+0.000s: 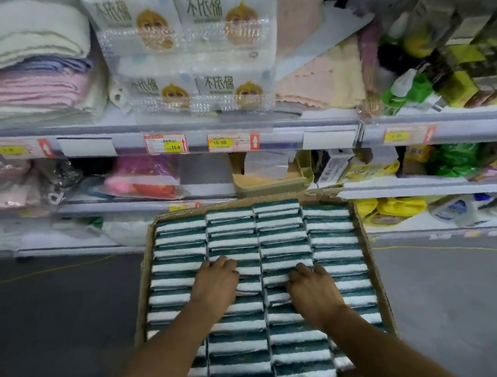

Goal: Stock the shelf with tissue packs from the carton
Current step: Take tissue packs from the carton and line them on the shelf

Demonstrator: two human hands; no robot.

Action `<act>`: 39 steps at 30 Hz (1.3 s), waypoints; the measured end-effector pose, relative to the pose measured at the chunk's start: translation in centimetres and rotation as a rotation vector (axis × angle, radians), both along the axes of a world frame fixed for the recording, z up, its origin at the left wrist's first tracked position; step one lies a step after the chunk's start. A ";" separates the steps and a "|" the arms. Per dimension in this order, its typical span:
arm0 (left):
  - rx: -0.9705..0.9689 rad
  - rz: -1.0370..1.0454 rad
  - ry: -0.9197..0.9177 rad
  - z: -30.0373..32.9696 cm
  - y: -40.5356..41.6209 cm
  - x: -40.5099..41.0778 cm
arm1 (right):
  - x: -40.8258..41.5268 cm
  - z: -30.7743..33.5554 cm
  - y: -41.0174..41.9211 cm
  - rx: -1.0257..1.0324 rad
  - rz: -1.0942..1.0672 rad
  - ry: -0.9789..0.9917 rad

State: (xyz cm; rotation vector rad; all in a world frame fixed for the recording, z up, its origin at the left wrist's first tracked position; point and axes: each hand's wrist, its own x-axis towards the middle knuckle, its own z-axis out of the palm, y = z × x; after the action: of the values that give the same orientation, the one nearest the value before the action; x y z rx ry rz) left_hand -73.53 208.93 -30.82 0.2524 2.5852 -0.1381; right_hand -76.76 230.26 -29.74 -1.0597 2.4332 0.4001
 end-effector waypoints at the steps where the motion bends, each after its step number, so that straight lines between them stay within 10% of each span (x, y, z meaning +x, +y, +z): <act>1: 0.042 0.039 0.007 0.8 -0.1 0.0 | -0.4 0.5 0.6 -0.081 0.001 -0.008; 10: 0.814 0.873 0.148 10.6 0.8 1.6 | -5.9 9.5 5.6 -0.616 -0.349 -0.420; 20: 1.298 1.216 0.279 18.7 5.5 2.1 | -5.5 18.9 9.6 -1.101 -0.654 -0.417; 30: 1.845 1.123 0.256 27.6 17.7 -3.7 | -6.6 28.3 15.5 -1.418 -0.544 -0.370; 39: 1.930 0.989 0.496 34.9 28.5 -12.8 | -15.3 35.4 25.1 -1.584 -0.536 -0.436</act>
State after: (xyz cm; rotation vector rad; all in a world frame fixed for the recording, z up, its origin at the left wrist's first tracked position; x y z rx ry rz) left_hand -86.37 237.42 4.05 -0.4896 1.8965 2.7709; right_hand -92.02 255.33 5.69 -0.6784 2.1555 -1.9364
